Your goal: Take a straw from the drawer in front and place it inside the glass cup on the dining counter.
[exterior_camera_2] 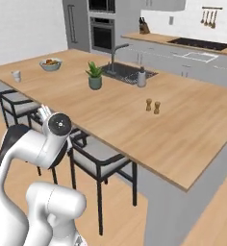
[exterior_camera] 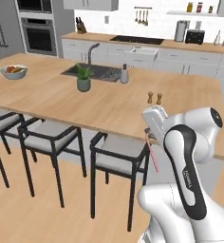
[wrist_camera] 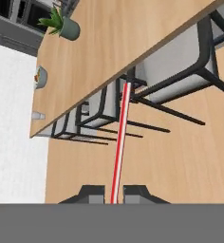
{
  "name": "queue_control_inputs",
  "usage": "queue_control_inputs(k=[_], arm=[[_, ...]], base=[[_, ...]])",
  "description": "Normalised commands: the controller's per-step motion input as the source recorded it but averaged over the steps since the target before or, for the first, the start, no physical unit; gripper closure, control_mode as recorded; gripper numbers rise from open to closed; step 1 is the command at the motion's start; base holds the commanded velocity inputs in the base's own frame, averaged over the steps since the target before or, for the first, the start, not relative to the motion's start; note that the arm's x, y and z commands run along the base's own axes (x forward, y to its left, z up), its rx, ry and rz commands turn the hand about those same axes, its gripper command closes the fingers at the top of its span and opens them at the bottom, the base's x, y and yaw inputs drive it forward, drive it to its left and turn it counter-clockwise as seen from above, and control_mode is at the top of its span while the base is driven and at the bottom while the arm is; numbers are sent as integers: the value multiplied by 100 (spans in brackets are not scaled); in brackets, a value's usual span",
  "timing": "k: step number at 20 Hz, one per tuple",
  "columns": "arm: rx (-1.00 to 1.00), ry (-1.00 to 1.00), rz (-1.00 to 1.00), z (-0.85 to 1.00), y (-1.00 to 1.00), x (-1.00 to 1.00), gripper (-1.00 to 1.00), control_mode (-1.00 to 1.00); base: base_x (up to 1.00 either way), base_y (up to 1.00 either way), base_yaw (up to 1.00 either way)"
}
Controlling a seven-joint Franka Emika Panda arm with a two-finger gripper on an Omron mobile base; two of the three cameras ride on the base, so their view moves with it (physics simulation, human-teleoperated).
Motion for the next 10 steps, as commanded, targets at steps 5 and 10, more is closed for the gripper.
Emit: queue_control_inputs(k=[5, 10], arm=[[0, 0, 0, 0, 0, 0, 100, 100], [0, 0, 0, 0, 0, 0, 100, 100]], base=[[9, 100, -38], [17, 100, -33]])
